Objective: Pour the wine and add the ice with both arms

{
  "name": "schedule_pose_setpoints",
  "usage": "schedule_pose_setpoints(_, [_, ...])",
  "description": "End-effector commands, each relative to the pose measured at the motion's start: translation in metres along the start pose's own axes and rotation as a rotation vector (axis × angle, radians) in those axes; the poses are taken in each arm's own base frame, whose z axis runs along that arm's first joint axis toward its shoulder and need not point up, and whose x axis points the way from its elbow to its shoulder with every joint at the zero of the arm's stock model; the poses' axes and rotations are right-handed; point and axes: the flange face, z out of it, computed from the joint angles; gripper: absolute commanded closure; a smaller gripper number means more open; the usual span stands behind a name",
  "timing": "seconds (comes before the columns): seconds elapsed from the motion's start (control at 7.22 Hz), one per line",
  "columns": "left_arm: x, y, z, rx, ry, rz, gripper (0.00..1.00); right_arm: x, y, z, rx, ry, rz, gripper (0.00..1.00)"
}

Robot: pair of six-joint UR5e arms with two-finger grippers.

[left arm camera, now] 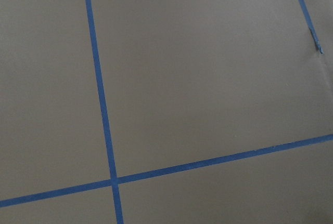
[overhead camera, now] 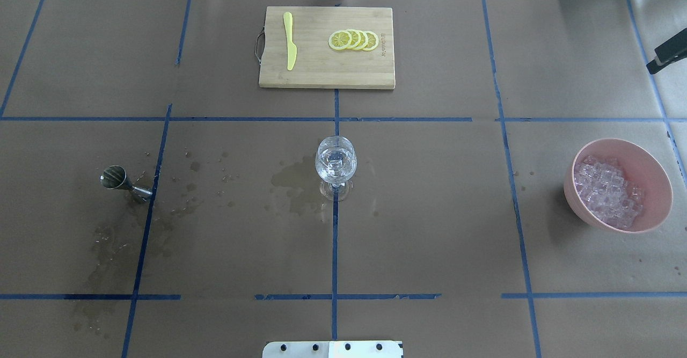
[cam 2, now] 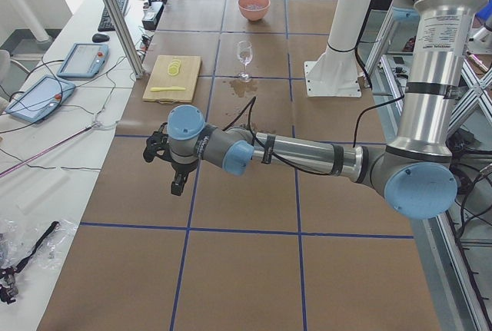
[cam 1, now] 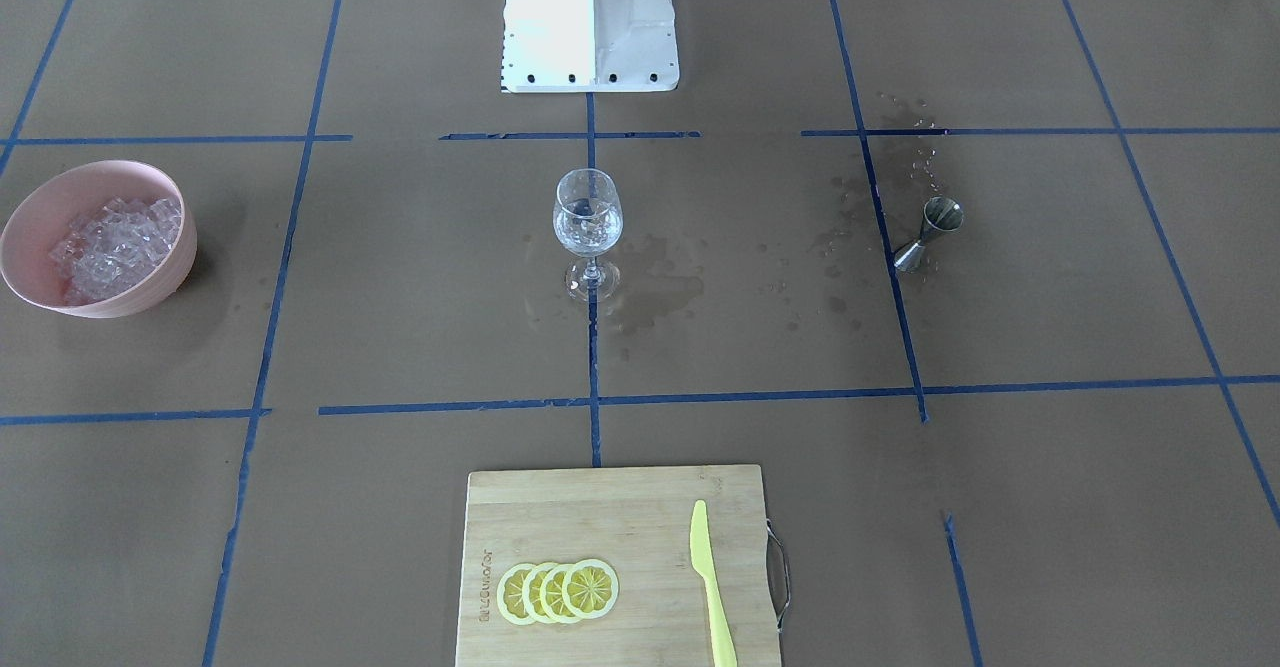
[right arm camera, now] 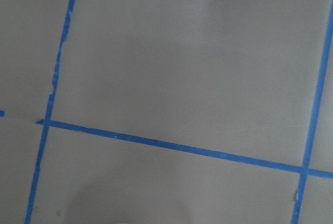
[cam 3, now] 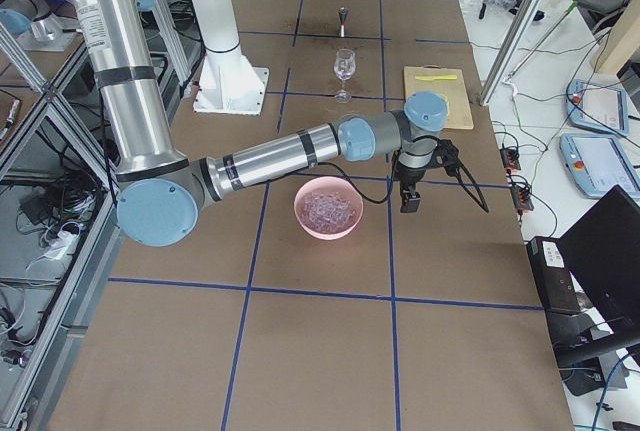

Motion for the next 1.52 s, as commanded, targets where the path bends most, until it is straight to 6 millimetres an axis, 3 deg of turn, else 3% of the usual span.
schedule_pose_setpoints(0.0, [-0.010, 0.006, 0.003, -0.071, -0.019, 0.022, 0.00, 0.080, 0.012, 0.003, -0.021, 0.025, -0.024, 0.00])
schedule_pose_setpoints(0.28, [-0.031, 0.006, -0.012, -0.056, -0.098, 0.003, 0.00, 0.120, 0.050, 0.025, -0.065, 0.053, 0.004, 0.00])
schedule_pose_setpoints(0.42, [-0.045, 0.017, -0.015, -0.058, -0.103, 0.018, 0.00, 0.136, 0.072, 0.033, -0.080, 0.055, 0.051, 0.00])
schedule_pose_setpoints(0.55, [-0.063, 0.045, -0.004, -0.094, -0.094, 0.050, 0.00, 0.136, 0.072, 0.032, -0.079, 0.055, 0.050, 0.00])
schedule_pose_setpoints(0.69, [-0.069, 0.060, -0.002, -0.107, -0.091, 0.032, 0.00, 0.139, 0.073, 0.029, -0.073, 0.055, 0.054, 0.00])
schedule_pose_setpoints(0.83, [-0.071, 0.066, 0.001, -0.115, -0.091, 0.021, 0.00, 0.156, 0.088, 0.024, -0.066, 0.051, 0.096, 0.00])
schedule_pose_setpoints(1.11, [-0.074, 0.068, 0.004, -0.122, -0.093, -0.020, 0.00, 0.178, 0.119, 0.025, -0.066, 0.023, 0.153, 0.00])
schedule_pose_setpoints(1.38, [-0.074, 0.068, 0.004, -0.121, -0.093, -0.042, 0.00, 0.181, 0.126, 0.024, -0.058, -0.009, 0.171, 0.00])
